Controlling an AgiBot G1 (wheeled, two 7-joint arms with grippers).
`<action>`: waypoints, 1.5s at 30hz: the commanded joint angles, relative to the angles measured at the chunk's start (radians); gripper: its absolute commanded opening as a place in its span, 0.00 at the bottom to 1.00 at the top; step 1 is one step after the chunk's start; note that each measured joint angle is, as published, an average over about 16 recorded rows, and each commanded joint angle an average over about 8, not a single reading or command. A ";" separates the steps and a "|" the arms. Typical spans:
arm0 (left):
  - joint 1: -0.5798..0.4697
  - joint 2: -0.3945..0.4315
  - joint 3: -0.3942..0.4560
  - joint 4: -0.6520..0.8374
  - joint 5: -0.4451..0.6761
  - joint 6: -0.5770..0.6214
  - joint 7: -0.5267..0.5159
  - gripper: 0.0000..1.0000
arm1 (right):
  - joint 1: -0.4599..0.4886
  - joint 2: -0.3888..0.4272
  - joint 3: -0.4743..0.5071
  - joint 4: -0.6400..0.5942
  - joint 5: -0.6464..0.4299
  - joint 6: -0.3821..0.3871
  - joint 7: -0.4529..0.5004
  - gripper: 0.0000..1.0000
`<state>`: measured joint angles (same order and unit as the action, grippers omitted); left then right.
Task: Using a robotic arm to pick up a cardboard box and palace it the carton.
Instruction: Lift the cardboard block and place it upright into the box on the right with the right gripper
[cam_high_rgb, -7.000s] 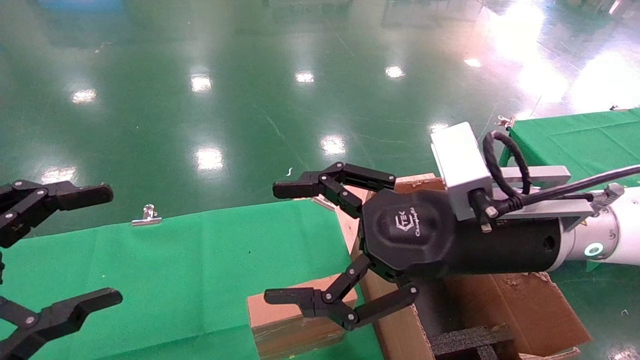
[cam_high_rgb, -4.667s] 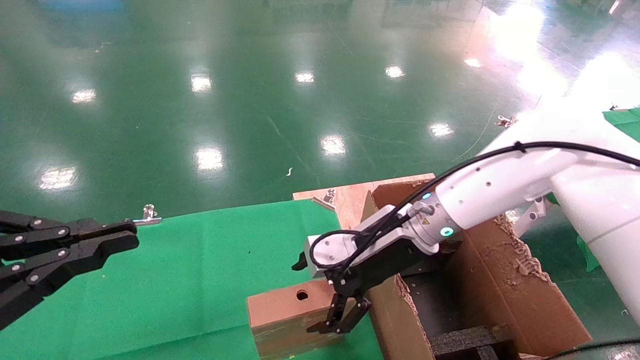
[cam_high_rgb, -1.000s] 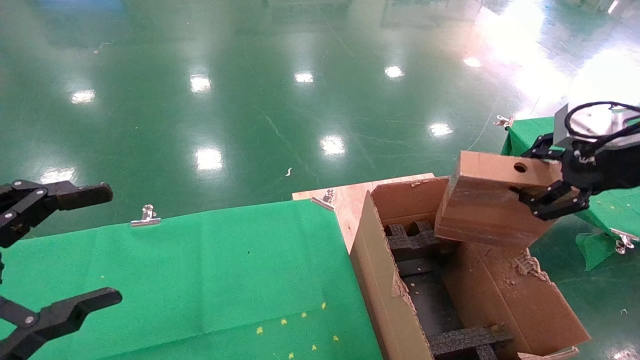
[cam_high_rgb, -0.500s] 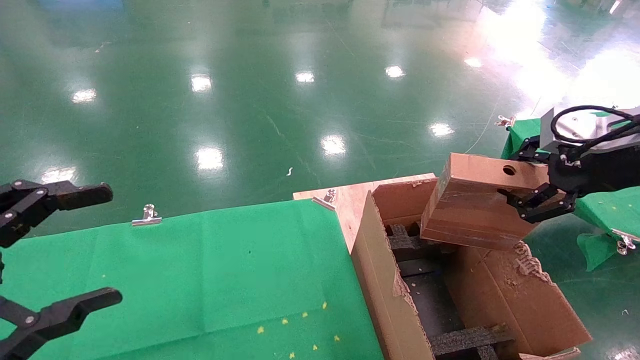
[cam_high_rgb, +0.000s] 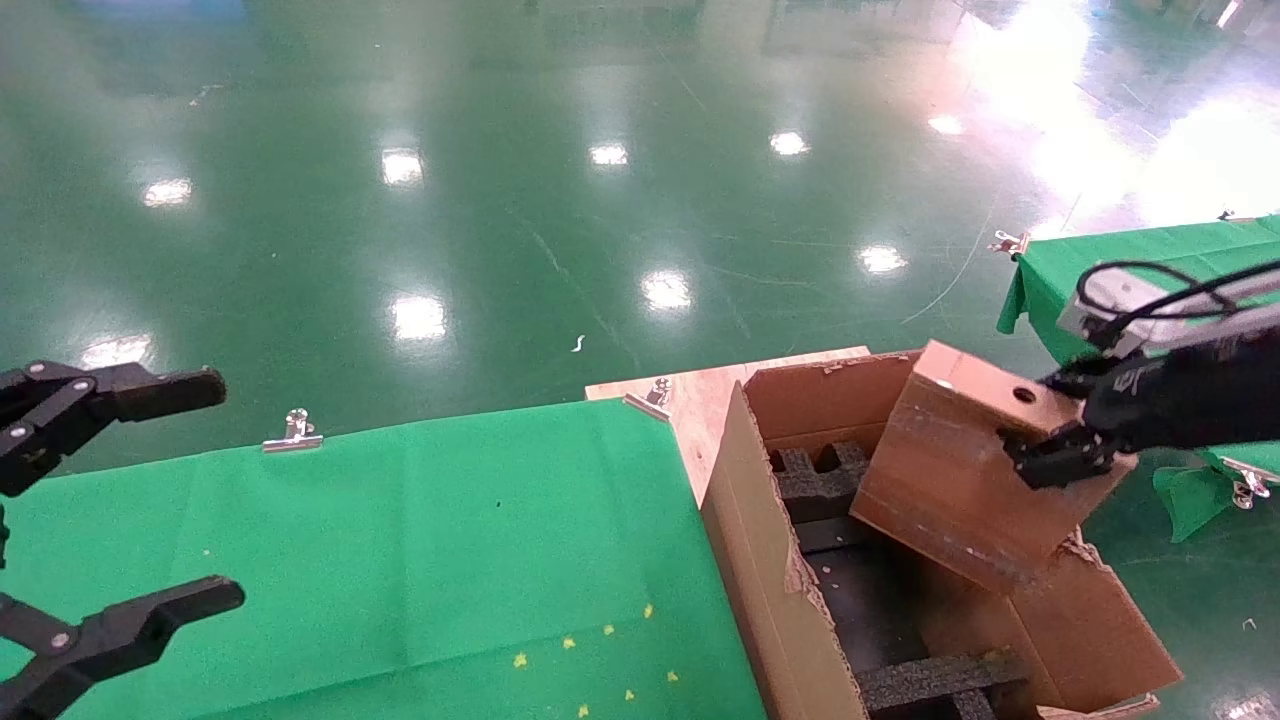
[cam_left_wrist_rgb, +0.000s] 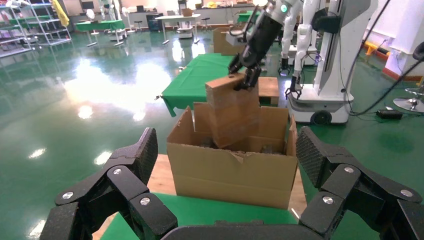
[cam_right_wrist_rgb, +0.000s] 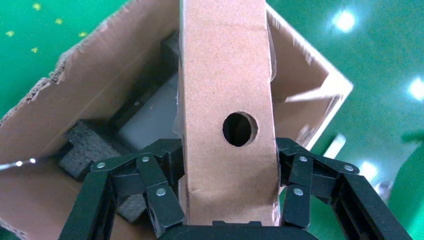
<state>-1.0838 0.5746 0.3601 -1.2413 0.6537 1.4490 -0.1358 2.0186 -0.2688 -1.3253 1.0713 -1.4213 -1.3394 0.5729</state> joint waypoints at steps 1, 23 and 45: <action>0.000 0.000 0.000 0.000 0.000 0.000 0.000 1.00 | -0.025 0.031 -0.011 0.068 -0.007 0.039 0.103 0.00; 0.000 0.000 0.000 0.000 0.000 0.000 0.000 1.00 | -0.121 0.053 -0.097 0.281 -0.267 0.207 0.835 0.00; 0.000 0.000 0.000 0.000 0.000 0.000 0.000 1.00 | -0.168 -0.042 -0.145 0.283 -0.497 0.221 1.167 0.00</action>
<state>-1.0838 0.5745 0.3602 -1.2413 0.6536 1.4490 -0.1358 1.8485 -0.3105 -1.4719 1.3542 -1.9219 -1.1156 1.7353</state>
